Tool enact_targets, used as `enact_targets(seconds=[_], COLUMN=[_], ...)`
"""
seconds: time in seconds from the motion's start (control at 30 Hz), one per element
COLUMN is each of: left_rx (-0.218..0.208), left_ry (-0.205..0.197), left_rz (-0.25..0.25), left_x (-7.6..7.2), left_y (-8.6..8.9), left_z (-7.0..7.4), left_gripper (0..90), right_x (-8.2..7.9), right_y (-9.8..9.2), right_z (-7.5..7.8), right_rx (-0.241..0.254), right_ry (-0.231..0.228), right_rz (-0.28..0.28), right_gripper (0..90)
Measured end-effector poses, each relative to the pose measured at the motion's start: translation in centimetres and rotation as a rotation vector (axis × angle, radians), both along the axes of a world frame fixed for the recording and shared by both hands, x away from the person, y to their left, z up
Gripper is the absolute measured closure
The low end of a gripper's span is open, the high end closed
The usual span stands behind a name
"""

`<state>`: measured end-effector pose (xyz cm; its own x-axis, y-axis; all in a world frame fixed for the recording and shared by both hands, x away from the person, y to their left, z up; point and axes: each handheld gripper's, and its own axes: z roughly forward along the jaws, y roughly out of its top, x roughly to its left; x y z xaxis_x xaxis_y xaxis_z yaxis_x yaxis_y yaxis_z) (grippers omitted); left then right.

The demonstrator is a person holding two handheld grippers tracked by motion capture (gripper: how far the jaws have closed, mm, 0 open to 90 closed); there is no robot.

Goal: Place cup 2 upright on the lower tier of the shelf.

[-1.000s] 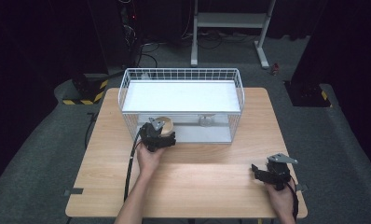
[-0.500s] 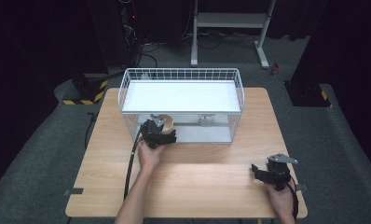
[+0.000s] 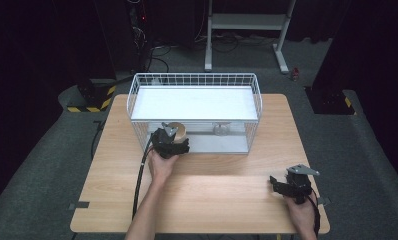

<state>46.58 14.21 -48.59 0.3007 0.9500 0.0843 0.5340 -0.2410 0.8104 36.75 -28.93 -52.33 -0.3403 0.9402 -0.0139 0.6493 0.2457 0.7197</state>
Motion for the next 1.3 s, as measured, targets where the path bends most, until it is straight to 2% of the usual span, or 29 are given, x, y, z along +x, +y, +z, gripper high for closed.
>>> enact_targets(seconds=[0.07, 0.23, 0.3, 0.37, 0.57, 0.6, 0.73, 0.93, 1.03, 1.23, 1.3], left_rx=[0.006, 0.007, -0.005, 0.004, -0.047, -0.032, -0.035, -0.031, -0.044, -0.051, -0.039], left_ry=[-0.003, 0.024, 0.038, 0.034, 0.049, 0.046, 0.054, 0.060, 0.027, 0.031, 0.024], left_rz=[0.007, 0.010, 0.001, 0.005, -0.003, 0.000, -0.001, -0.012, -0.011, -0.006, -0.008], left_x=[0.0, 0.0, 0.0, -0.1, -0.3, -0.3, -0.7, -1.4, -2.0, -2.6, -2.9], left_y=[0.0, 0.1, 0.2, 0.4, 0.8, 0.9, 1.1, 1.4, 1.4, 1.6, 1.6], left_z=[0.0, 0.0, 0.0, 0.0, -0.2, -0.2, -0.4, -0.3, -0.2, -0.3, -0.3], left_gripper=[6.5, 1.4, 0.7, 0.7, 0.3, 0.3, 0.3, 3.7, 7.9, 10.8, 12.9], right_x=[0.0, 0.0, 0.0, 0.0, 0.0, 0.0, 0.0, 0.0, 0.0, 0.0, 0.0], right_y=[0.0, 0.0, 0.0, 0.0, 0.0, 0.0, 0.0, 0.0, 0.0, 0.0, 0.0], right_z=[0.0, 0.0, 0.0, 0.0, 0.0, 0.0, 0.0, 0.0, 0.0, 0.0, 0.0], right_rx=[0.000, 0.000, -0.001, 0.000, 0.000, 0.000, 0.000, 0.000, 0.000, 0.000, 0.000], right_ry=[0.000, 0.000, -0.001, 0.000, 0.000, 0.000, 0.000, 0.000, 0.000, 0.000, 0.000], right_rz=[0.000, 0.000, -0.001, 0.000, 0.000, 0.000, 0.000, 0.000, 0.000, 0.000, 0.001], right_gripper=[23.8, 23.8, 23.8, 23.8, 23.8, 23.8, 23.8, 23.8, 23.8, 23.8, 23.8])
